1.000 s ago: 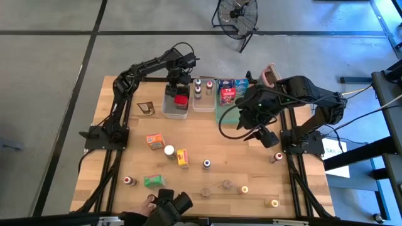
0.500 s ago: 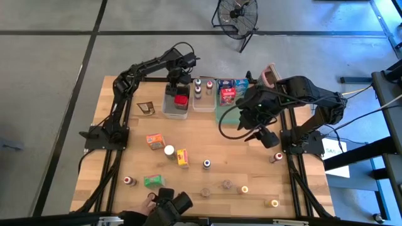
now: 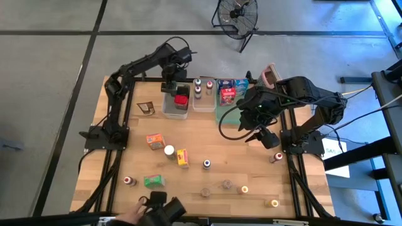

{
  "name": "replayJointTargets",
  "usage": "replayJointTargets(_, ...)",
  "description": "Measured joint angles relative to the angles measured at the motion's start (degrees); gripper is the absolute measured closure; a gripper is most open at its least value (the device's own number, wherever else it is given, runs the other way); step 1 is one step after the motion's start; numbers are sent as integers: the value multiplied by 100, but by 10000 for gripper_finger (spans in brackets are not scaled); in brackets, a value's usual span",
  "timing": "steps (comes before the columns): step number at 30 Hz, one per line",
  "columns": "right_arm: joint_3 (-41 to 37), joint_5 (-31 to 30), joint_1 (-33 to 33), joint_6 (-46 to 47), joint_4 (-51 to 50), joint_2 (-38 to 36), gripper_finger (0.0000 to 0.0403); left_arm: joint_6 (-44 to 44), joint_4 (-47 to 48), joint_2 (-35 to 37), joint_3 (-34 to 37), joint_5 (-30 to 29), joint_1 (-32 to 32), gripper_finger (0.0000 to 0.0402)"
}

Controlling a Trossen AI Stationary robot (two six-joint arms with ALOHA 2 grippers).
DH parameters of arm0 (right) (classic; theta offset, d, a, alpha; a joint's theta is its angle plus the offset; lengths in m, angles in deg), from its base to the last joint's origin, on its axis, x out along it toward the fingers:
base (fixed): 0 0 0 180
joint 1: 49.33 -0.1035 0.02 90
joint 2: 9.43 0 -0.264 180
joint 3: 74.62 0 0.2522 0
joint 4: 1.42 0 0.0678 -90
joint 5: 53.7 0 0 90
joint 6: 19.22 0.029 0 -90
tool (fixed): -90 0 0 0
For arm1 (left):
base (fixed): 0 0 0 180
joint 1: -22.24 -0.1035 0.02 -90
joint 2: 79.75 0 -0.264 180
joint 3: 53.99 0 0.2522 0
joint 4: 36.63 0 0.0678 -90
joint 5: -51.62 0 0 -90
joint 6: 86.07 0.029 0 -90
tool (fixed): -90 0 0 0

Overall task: Pick & Place Kitchen Items
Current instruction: Put the left red food coloring bottle into the transparent bin

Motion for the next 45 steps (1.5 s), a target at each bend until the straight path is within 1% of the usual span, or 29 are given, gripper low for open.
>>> replayJointTargets(3,0,2,0,27,-11,-1,179,-97,178,364,0,299,39,102)
replayJointTargets(9,0,1,51,-68,52,0,179,-4,266,1283,0,1144,260,102)
replayJointTargets(16,0,20,34,-107,201,0,179,-548,250,2158,0,1800,774,102)
replayJointTargets(21,0,286,-26,-46,316,20,179,-1264,255,2544,0,1993,1192,102)
replayJointTargets(29,-2,288,-321,375,427,180,179,-2418,305,2783,0,2017,1852,103)
replayJointTargets(39,-2,286,-860,1068,571,356,179,-2655,529,2774,0,2033,2664,100)
replayJointTargets(43,0,277,-1082,1351,800,354,179,-2806,552,2758,0,1964,2841,86)
replayJointTargets(45,0,147,-1223,1450,917,356,179,-2884,550,2746,2,1958,2931,76)
